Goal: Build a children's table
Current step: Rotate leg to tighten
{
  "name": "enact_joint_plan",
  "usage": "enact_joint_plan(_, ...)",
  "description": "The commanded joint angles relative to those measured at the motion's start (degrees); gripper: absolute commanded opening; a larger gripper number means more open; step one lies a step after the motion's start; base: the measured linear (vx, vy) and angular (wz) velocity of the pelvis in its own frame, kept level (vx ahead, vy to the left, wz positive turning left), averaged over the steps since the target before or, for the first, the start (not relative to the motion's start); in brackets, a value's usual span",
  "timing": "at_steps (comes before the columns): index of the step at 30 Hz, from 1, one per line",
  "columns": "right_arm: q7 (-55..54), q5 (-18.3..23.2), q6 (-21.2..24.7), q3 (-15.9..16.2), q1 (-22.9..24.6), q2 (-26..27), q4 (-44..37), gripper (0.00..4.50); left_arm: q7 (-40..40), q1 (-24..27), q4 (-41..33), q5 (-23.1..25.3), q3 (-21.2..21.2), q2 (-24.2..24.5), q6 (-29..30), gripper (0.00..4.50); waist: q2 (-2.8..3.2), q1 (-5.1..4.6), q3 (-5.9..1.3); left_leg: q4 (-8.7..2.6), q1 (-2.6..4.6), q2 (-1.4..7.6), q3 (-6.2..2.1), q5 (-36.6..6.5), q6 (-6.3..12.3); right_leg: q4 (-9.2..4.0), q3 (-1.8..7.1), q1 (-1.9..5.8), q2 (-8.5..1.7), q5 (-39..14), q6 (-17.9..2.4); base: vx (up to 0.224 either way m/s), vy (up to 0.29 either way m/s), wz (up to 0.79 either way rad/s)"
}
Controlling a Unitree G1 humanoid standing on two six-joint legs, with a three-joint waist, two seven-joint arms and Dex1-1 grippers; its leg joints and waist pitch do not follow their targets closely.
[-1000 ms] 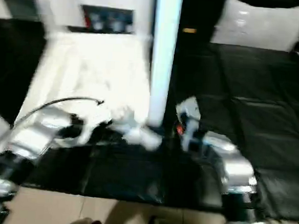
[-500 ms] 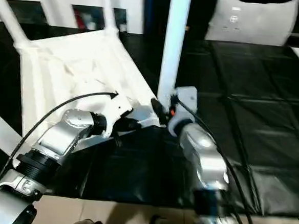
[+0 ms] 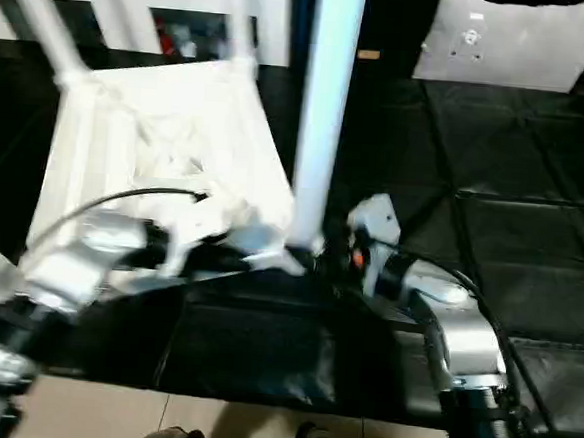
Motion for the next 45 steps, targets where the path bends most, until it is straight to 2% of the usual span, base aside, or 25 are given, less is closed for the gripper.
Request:
enact_joint_plan(1, 6.7, 2.2, -1.1, 0.9, -1.9, -2.1, 1.9, 3.65, -4.7, -0.2, -2.1, -1.3, -1.5, 1.4, -3.0, 0.00, -0.78, 0.28, -5.29, -3.62, 0.28, 3.14, -0.57, -7.7, 7.34, -3.00, 3.30, 3.96, -4.36, -16.5, -12.0, 0.000, 0.000, 0.00)
enact_joint_plan(3, 9.5, 3.2, -0.9, 1.3, -2.6, -2.9, 3.1, 3.65, -5.7, -0.4, -1.9, -1.4, -1.9, 1.8, -4.1, 0.00, -0.68, 0.54, -5.17, -3.56, 0.29, 3.23, -0.31, -7.4, 7.66, -3.03, 3.51, 3.80, -4.37, -15.8, -12.1, 0.000, 0.000, 0.00)
enact_joint_plan(6, 14.0, 4.2, 0.1, 2.0, -4.4, -4.0, 5.7, 3.31, -8.0, -0.5, -1.9, -2.3, -2.4, 2.3, -5.4, 0.00, -0.69, 1.58, -5.37, -3.39, 0.36, 3.13, -0.08, -6.8, 7.60, -3.14, 3.44, 3.78, -4.45, -17.1, -11.7, 0.000, 0.000, 0.00)
enact_joint_plan(8, 16.1, 4.2, 0.3, 2.4, -5.5, -4.2, 7.2, 3.19, -9.5, -0.3, -2.0, -2.6, -2.6, 2.4, -6.0, 0.00, -0.73, 1.83, -5.44, -3.40, 0.37, 3.18, -0.08, -6.3, 7.49, -3.05, 3.45, 3.76, -4.40, -16.8, -11.7, 0.000, 0.000, 0.00)
enact_joint_plan(9, 16.6, 4.1, 0.2, 2.6, -5.8, -4.3, 7.6, 2.95, -9.8, -0.3, -2.1, -2.6, -2.6, 2.4, -6.1, 0.00, -0.75, 1.98, -5.50, -3.37, 0.29, 3.23, -0.11, -5.8, 7.47, -2.90, 3.45, 3.81, -4.39, -16.1, -11.9, 0.000, 0.000, 0.00)
enact_joint_plan(13, 19.3, 4.1, 0.7, 4.0, -7.2, -5.0, 9.1, 2.76, -10.6, -0.3, -2.2, -3.1, -3.1, 2.5, -6.4, 0.00, -0.80, 2.61, -5.54, -3.29, 0.36, 3.20, -0.04, -5.2, 7.57, -2.76, 3.49, 3.72, -4.39, -15.6, -12.1, 0.000, 0.000, 0.00)
enact_joint_plan(14, 19.5, 4.1, 0.6, 4.1, -7.3, -5.0, 9.3, 2.51, -10.7, -0.3, -2.2, -3.1, -3.1, 2.5, -6.4, 0.00, -0.81, 2.69, -5.56, -3.28, 0.36, 3.19, -0.05, -5.1, 7.52, -2.75, 3.48, 3.74, -4.40, -15.7, -12.1, 0.000, 0.000, 0.00)
enact_joint_plan(17, 20.2, 3.3, -0.1, 4.9, -7.6, -5.1, 10.3, 2.40, -11.3, -0.2, -1.8, -2.8, -3.5, 2.5, -7.1, 0.00, -1.05, 2.72, -5.33, -3.34, 0.29, 3.12, -0.01, -5.3, 7.44, -2.89, 3.48, 3.66, -4.35, -16.8, -11.6, 0.000, 0.000, 0.00)
enact_joint_plan(19, 21.0, 3.0, -0.5, 5.6, -7.7, -5.1, 10.6, 2.12, -11.6, -0.1, -1.5, -2.7, -3.5, 2.6, -7.5, 0.00, -1.01, 2.70, -5.33, -3.33, 0.29, 3.10, -0.03, -5.8, 7.23, -3.06, 3.41, 3.71, -4.35, -18.2, -11.0, 0.000, 0.000, 0.00)
enact_joint_plan(23, 22.2, 3.0, -1.0, 6.1, -7.9, -4.9, 11.0, 1.98, -11.2, -0.3, -0.5, -2.3, -3.4, 2.4, -8.3, 0.00, -0.79, 2.67, -5.37, -3.37, 0.28, 3.14, -0.14, -6.4, 6.84, -3.20, 3.30, 3.72, -4.28, -18.9, -10.6, 0.000, 0.000, 0.00)
enact_joint_plan(24, 22.3, 3.3, -0.8, 6.2, -7.7, -4.9, 10.8, 1.98, -10.9, -0.3, -0.4, -2.3, -3.3, 2.3, -8.1, 0.00, -0.48, 2.70, -5.34, -3.38, 0.31, 3.11, -0.19, -6.7, 6.67, -3.22, 3.26, 3.73, -4.27, -19.1, -10.6, 0.000, 0.000, 0.00)
enact_joint_plan(25, 22.3, 3.4, -0.6, 6.2, -7.6, -4.9, 10.6, 1.97, -10.7, -0.3, -0.3, -2.3, -3.3, 2.2, -8.0, 0.00, -0.65, 2.66, -5.37, -3.39, 0.32, 3.12, -0.17, -6.9, 6.53, -3.26, 3.27, 3.76, -4.26, -19.1, -10.6, 0.000, 0.000, 0.00)
enact_joint_plan(28, 22.4, 5.0, 1.0, 5.6, -6.7, -4.9, 9.0, 1.95, -9.5, -0.6, -0.4, -2.5, -2.9, 1.4, -6.4, 0.00, -0.50, 2.67, -5.26, -3.41, 0.33, 3.13, -0.15, -7.0, 6.48, -3.30, 3.31, 3.72, -4.18, -18.7, -10.7, 0.000, 0.000, 0.00)
enact_joint_plan(30, 20.1, 8.5, 6.3, 3.5, -4.8, -4.3, 5.2, 1.95, -8.2, -1.0, -0.4, -3.2, -2.2, 0.2, -4.8, 0.00, -0.56, 2.91, -5.29, -3.40, 0.49, 3.22, -0.17, -6.7, 6.68, -3.20, 3.38, 3.67, -4.22, -18.2, -11.0, 0.000, 0.000, 0.00)
enact_joint_plan(32, 18.2, 10.2, 9.4, 3.2, -2.0, -4.3, 0.3, 1.95, -5.0, -1.6, 0.2, -3.2, -1.3, -1.7, -3.2, 0.00, -0.60, 3.00, -5.19, -3.47, 0.49, 3.31, -0.16, -6.6, 6.79, -3.28, 3.44, 3.63, -4.14, -18.1, -10.8, 0.000, 0.000, 0.00)
enact_joint_plan(33, 14.3, 9.6, 10.4, 3.5, 0.5, -3.4, -3.3, 1.95, -2.5, -1.9, 0.0, -3.2, -0.9, -3.3, -1.8, 0.00, -0.73, 3.23, -5.03, -3.52, 0.50, 3.30, -0.12, -6.7, 6.50, -3.45, 3.50, 3.51, -4.16, -19.0, -10.3, 0.000, 0.000, 0.00)
enact_joint_plan(35, 13.3, 9.4, 10.6, 3.5, 1.0, -3.1, -3.9, 1.95, -2.1, -1.9, -0.1, -3.2, -0.8, -3.6, -1.6, 0.00, -0.79, 3.36, -5.07, -3.55, 0.42, 3.14, -0.21, -6.8, 6.16, -3.53, 3.41, 3.67, -4.37, -20.3, -9.8, 0.000, 0.000, 0.00)
enact_joint_plan(36, 4.0, 7.5, 12.7, 2.8, 2.2, 1.0, -5.8, 1.95, 1.7, -2.3, -0.7, -2.7, -0.5, -5.9, 1.1, 0.00, -0.97, 2.92, -4.59, -3.77, 0.24, 2.95, -0.11, -7.9, 5.43, -3.95, 3.35, 3.52, -4.19, -22.5, -8.7, 0.000, 0.000, 0.00)
enact_joint_plan(37, 1.7, 7.1, 13.3, 2.5, 2.4, 2.1, -6.1, 1.95, 2.6, -2.4, -0.8, -2.6, -0.4, -6.5, 1.8, 0.00, -0.87, 2.76, -4.49, -3.83, 0.50, 2.89, -0.15, -8.5, 4.90, -4.13, 3.32, 3.29, -4.27, -23.8, -8.5, 0.000, 0.000, 0.00)
enact_joint_plan(39, -6.6, 4.2, 13.7, 2.3, 2.8, 6.6, -6.7, 1.95, 7.4, -3.3, -0.4, -1.3, -0.1, -9.0, 3.6, 0.00, -1.00, 1.82, -4.28, -3.83, 0.38, 2.34, -0.27, -10.8, 3.39, -4.83, 2.75, 3.44, -4.25, -28.8, -6.4, 0.000, 0.000, 0.00)
enact_joint_plan(41, -10.6, 3.0, 14.4, 2.2, 2.9, 8.8, -7.2, 1.95, 9.7, -3.7, -0.1, -0.6, 0.2, -10.3, 4.5, 0.00, -1.27, 0.42, -3.76, -3.75, 0.17, 1.81, -0.50, -13.0, 2.63, -5.95, 2.08, 3.52, -4.29, -35.1, -3.0, 0.000, 0.000, 0.00)
enact_joint_plan(42, -17.2, 1.2, 15.2, 1.8, 2.8, 12.7, -7.5, 1.95, 13.7, -4.5, 0.4, 0.4, 0.7, -12.6, 5.8, 0.00, -1.31, -0.19, -3.60, -3.67, 0.51, 1.81, -0.45, -13.6, 2.33, -6.21, 2.01, 2.90, -4.14, -36.6, -2.4, 0.000, 0.000, 0.00)
enact_joint_plan(43, -21.6, 0.5, 15.9, 1.3, 2.6, 15.0, -7.5, 1.95, 15.8, -5.0, 0.7, 0.8, 1.0, -13.8, 6.6, 0.00, -1.29, -0.57, -3.68, -3.50, 0.81, 1.67, -0.44, -14.3, 2.14, -6.59, 1.81, 2.64, -4.19, -37.7, -2.1, 0.000, 0.000, 0.00)
enact_joint_plan(44, -21.6, 0.5, 15.9, 1.3, 2.6, 15.0, -7.5, 1.95, 15.8, -5.0, 0.7, 0.8, 1.0, -13.8, 6.6, 0.00, -1.28, -0.94, -3.57, -3.41, 0.75, 1.56, -0.55, -14.7, 1.94, -6.77, 1.62, 2.74, -4.29, -38.4, -1.7, 0.000, 0.000, 0.00)
enact_joint_plan(45, -29.0, -1.2, 16.0, 0.2, 1.5, 18.8, -6.1, 1.95, 19.2, -5.6, 1.2, 1.3, 1.4, -15.7, 7.8, 0.00, -1.16, -1.29, -3.77, -3.43, 0.59, 1.40, -0.80, -15.2, 1.89, -6.86, 1.21, 3.14, -4.22, -38.8, -0.7, 0.000, 0.000, 0.00)
